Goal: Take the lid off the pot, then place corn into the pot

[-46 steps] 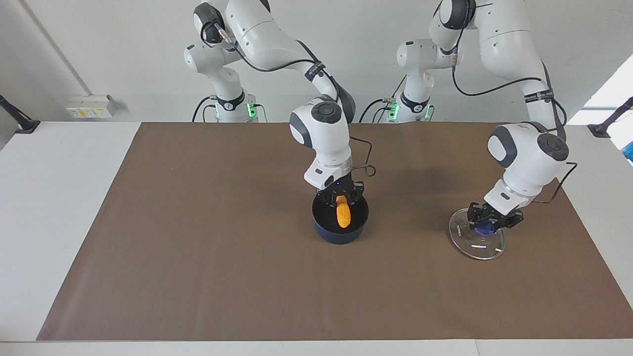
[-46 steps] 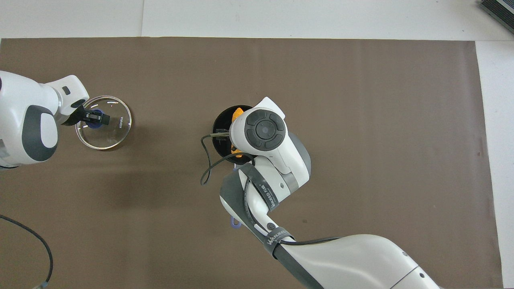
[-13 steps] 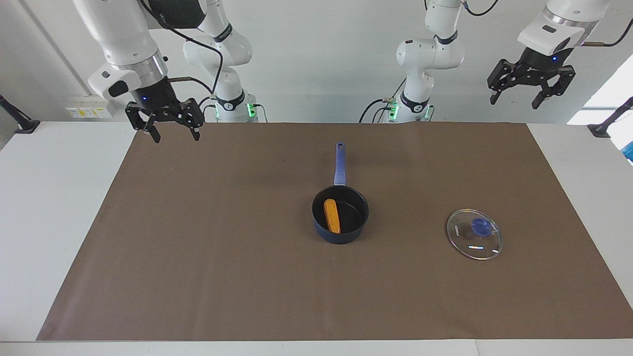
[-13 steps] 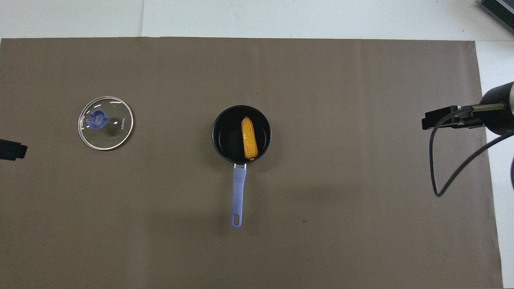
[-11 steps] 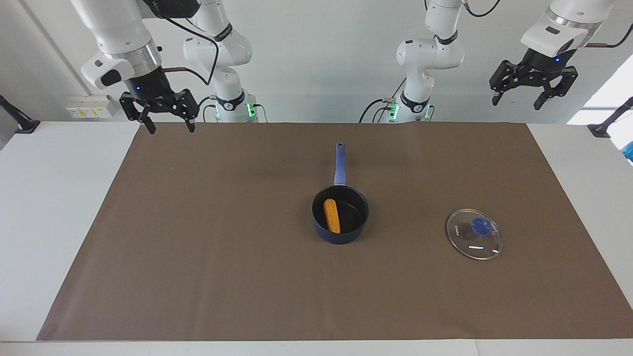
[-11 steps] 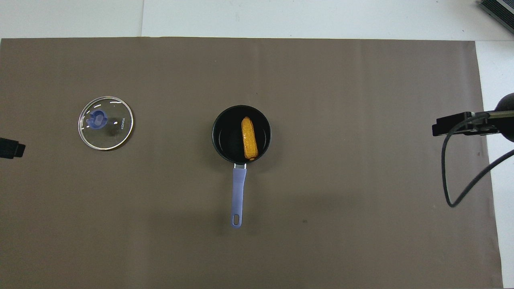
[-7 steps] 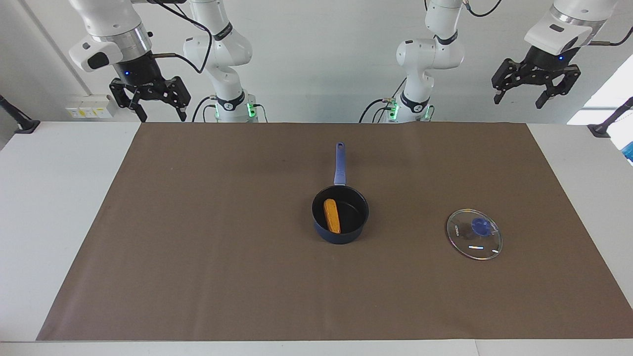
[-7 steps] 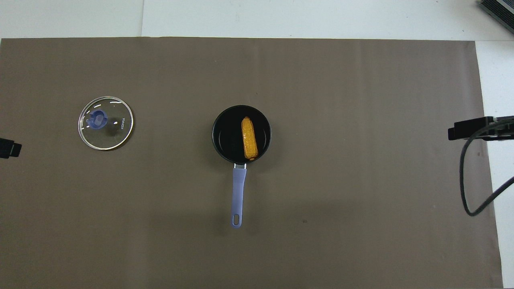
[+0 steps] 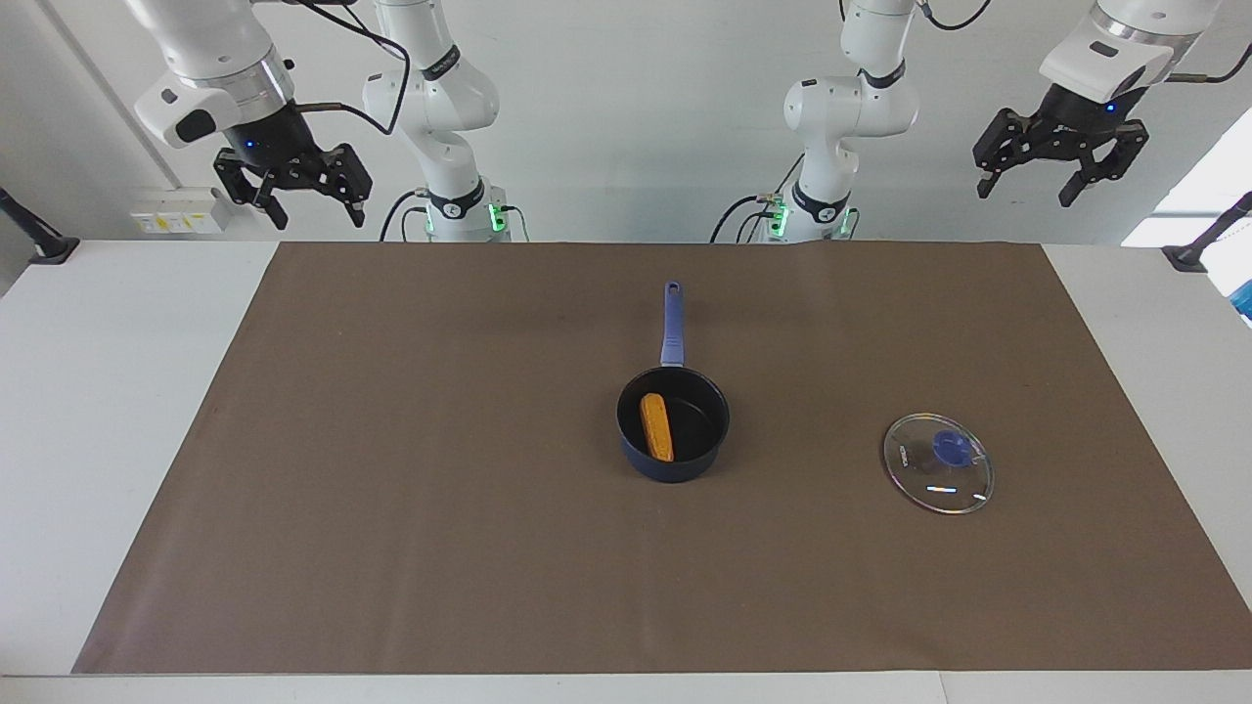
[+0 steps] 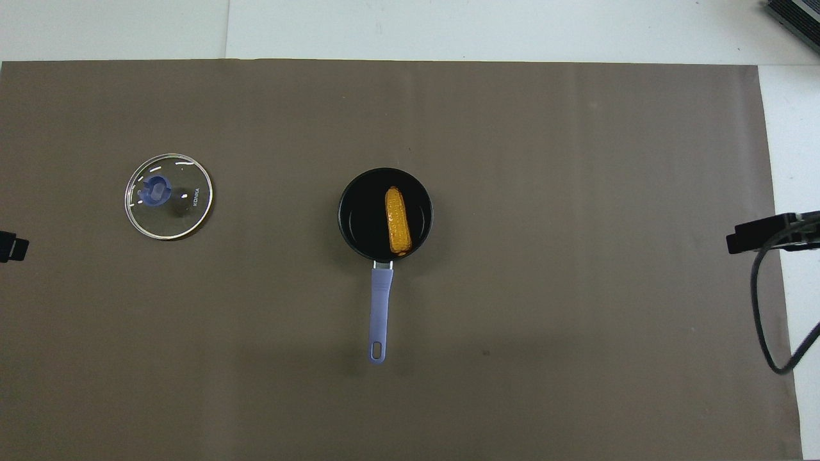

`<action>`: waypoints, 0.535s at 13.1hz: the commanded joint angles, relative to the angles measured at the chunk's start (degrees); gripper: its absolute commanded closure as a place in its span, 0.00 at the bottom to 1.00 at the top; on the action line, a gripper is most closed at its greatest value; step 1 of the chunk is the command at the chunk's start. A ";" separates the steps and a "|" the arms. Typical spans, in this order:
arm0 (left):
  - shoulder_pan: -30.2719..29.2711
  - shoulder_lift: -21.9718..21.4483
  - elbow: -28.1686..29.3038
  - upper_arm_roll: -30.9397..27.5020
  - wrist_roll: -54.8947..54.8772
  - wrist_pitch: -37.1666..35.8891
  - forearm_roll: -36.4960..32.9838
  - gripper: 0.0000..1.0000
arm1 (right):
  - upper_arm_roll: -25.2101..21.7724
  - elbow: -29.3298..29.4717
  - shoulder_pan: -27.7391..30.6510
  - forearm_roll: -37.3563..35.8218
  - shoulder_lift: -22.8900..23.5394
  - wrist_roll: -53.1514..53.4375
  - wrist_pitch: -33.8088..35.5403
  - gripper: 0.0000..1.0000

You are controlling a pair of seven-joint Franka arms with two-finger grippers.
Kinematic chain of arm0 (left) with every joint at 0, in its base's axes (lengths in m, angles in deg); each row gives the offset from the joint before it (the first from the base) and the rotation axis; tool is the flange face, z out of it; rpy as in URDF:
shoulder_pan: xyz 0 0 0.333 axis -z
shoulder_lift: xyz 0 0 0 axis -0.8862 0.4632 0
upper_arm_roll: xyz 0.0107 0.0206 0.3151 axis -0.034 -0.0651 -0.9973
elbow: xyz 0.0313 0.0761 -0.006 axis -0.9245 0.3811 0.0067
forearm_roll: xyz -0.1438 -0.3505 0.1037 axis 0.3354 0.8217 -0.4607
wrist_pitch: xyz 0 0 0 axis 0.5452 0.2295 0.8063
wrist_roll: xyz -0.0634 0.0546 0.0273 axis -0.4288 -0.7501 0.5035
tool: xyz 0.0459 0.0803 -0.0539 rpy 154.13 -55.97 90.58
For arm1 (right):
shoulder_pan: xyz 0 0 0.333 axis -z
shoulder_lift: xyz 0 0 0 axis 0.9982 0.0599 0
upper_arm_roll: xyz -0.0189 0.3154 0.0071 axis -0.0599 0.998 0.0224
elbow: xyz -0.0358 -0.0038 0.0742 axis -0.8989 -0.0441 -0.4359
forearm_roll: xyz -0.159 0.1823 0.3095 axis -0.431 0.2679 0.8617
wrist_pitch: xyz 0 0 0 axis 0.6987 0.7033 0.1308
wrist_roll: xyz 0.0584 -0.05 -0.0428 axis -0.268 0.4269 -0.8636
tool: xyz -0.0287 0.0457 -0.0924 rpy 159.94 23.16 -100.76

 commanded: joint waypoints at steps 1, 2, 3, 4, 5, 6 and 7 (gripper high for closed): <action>-0.27 -1.00 0.33 -0.16 1.73 -1.23 0.74 0.00 | 0.46 0.83 -0.10 -2.30 -0.08 -2.90 3.00 0.00; -0.27 -1.36 0.95 -0.16 1.73 -0.97 0.74 0.00 | 0.63 3.01 -0.01 -2.74 0.44 -3.25 6.93 0.00; -0.27 -1.54 1.21 -0.16 1.73 -0.96 0.74 0.00 | 0.63 5.21 0.51 -2.05 1.23 -3.17 8.28 0.00; -0.27 -1.71 1.39 -0.16 1.73 -0.88 0.74 0.00 | 0.20 4.97 0.61 -1.43 1.24 -2.73 6.73 0.00; -0.27 -1.71 1.39 -0.16 1.73 -0.88 0.74 0.00 | 0.11 3.92 0.61 -1.34 0.89 -2.64 4.80 0.00; -0.27 -1.71 1.39 -0.16 1.73 -0.88 0.74 0.00 | 0.19 3.56 0.08 -1.17 0.71 -2.38 3.73 0.00; -0.27 -1.71 1.30 -0.16 1.73 -0.79 0.74 0.00 | 0.54 3.56 -0.18 -1.25 0.71 -2.29 3.55 0.00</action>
